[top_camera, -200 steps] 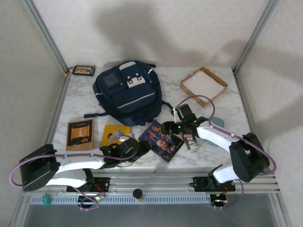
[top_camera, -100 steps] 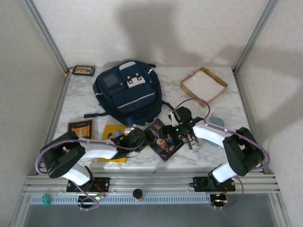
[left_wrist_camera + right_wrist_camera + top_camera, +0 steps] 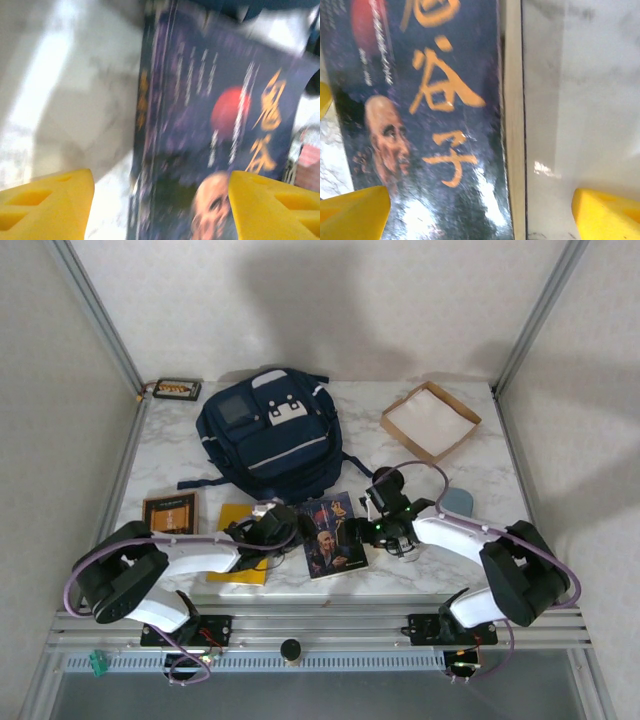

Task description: Pack books, pencil case, and school supplies into a backpack

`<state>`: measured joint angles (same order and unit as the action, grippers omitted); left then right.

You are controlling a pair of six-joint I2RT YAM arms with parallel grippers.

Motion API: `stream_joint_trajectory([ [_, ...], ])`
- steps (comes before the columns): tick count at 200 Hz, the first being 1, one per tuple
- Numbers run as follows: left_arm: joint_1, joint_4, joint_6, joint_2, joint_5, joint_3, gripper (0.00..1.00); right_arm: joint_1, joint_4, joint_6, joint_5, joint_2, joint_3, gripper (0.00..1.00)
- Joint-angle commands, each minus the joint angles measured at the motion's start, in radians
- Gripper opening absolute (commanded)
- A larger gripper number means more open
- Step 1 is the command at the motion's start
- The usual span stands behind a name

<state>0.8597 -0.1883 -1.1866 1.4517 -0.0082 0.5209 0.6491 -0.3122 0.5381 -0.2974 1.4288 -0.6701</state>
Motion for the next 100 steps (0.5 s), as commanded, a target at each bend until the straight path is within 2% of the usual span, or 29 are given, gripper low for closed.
stream_joint_trajectory([
  [1,0.036,0.03,-0.037,-0.023,0.025,-0.017,0.71,0.013,0.033,0.042,-0.051,0.017,0.03,0.91],
  [21,0.042,-0.068,-0.061,0.006,0.071,-0.043,0.67,0.02,0.059,0.039,-0.088,0.038,0.012,0.88],
  [49,0.053,-0.065,-0.034,0.026,0.077,-0.014,0.64,0.023,0.113,0.027,-0.174,0.051,0.013,0.86],
  [75,0.055,0.014,-0.014,0.027,0.044,0.026,0.6,0.017,0.162,0.011,-0.237,0.054,0.013,0.83],
  [100,0.057,-0.002,-0.012,0.038,0.06,0.028,0.59,0.017,0.172,-0.003,-0.305,0.054,-0.009,0.79],
])
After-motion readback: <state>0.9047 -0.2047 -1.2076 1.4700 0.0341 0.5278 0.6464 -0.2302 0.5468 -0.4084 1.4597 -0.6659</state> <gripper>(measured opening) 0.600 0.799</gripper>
